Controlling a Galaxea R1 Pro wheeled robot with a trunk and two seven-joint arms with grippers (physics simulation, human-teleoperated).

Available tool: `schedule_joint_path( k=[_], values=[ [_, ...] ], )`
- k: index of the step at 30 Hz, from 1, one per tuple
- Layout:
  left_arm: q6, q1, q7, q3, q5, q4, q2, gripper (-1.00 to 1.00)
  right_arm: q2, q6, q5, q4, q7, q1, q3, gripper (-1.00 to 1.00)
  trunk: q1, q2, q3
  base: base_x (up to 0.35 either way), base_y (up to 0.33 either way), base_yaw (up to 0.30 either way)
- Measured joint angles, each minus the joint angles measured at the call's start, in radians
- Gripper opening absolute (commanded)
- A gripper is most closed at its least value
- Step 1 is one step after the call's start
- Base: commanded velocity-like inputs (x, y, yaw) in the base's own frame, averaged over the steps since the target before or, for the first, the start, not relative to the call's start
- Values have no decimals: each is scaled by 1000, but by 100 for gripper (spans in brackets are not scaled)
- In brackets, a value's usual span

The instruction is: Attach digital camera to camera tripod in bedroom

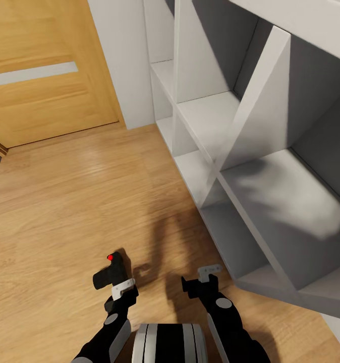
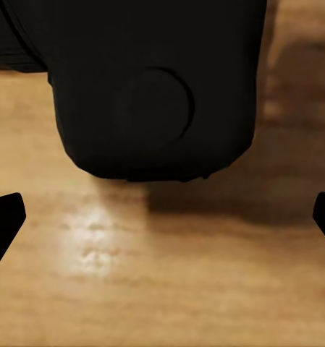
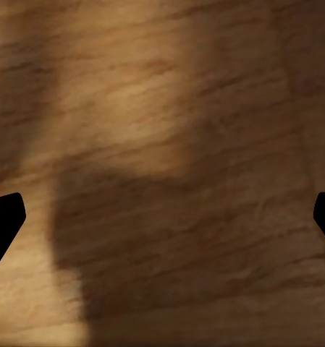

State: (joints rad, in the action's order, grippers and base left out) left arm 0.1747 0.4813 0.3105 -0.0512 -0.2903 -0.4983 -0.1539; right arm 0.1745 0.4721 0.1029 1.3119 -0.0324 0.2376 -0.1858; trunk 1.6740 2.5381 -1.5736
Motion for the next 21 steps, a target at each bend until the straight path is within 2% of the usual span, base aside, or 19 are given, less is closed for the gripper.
schedule_joint_path(
  k=[17,21],
  values=[
    [2,0,3,1,-6,1,0,100,0,-1,0,0,0,0,0,100,0,0,0,1,0,0],
    [2,0,3,1,-6,1,0,100,0,-1,0,0,0,0,0,100,0,0,0,101,0,0]
  ],
)
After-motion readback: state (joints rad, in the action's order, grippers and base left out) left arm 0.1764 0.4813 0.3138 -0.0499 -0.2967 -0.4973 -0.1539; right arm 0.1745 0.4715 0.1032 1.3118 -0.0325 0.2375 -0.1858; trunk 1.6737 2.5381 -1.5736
